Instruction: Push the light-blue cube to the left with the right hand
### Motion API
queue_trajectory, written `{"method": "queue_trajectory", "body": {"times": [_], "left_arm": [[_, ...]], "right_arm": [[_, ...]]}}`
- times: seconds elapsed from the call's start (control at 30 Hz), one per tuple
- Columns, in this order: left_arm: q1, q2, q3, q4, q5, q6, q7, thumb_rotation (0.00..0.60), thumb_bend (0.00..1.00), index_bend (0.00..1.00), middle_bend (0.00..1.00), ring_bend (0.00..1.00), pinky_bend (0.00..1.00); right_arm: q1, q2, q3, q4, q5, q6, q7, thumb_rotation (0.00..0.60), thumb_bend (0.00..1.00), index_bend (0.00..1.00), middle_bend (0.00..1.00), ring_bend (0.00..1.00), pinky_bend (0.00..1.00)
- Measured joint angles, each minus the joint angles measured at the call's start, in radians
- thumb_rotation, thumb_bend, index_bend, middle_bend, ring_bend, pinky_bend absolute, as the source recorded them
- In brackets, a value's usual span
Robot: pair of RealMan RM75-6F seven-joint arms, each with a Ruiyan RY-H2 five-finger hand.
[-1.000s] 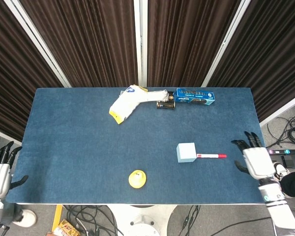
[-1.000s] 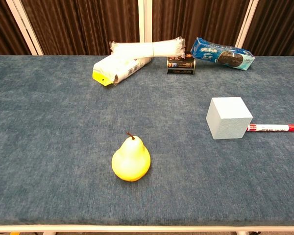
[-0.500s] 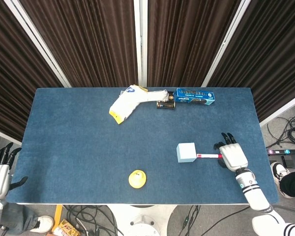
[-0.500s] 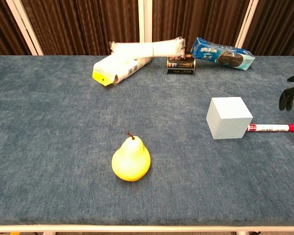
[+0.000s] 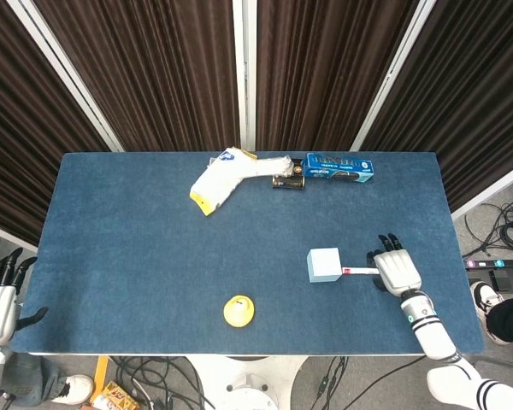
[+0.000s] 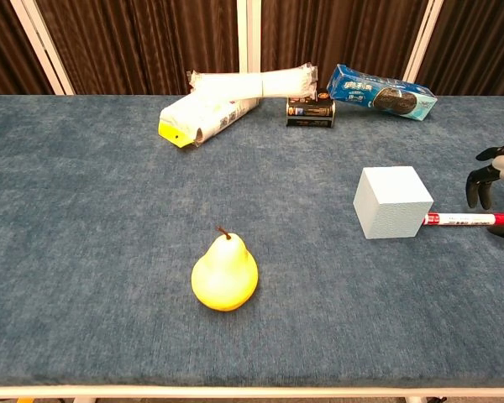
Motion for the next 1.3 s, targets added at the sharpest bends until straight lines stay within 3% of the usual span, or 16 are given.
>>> {"method": "queue_trajectory", "body": {"times": [0.63, 1.07, 1.3], "left_arm": [[0.003, -0.006, 0.001, 0.012, -0.003, -0.002, -0.008, 0.6, 0.06, 0.22, 0.15, 0.12, 0.09], [0.008, -0.008, 0.002, 0.018, -0.003, 0.001, -0.012, 0.6, 0.06, 0.22, 0.15, 0.12, 0.09], [0.005, -0.008, 0.002, 0.017, 0.001, -0.001, -0.009, 0.6, 0.06, 0.22, 0.15, 0.12, 0.09]], "right_arm": [[0.031, -0.046, 0.0, 0.059, 0.032, -0.034, 0.02, 0.6, 0.24, 0.51, 0.51, 0.1, 0.09], [0.039, -0.05, -0.003, 0.07, 0.032, -0.03, 0.032, 0.6, 0.43, 0.62, 0.59, 0.17, 0.12], [0.022, 0.014, -0.011, 0.018, 0.014, 0.008, 0.051, 0.6, 0.49, 0.68, 0.62, 0.21, 0.14]]}}
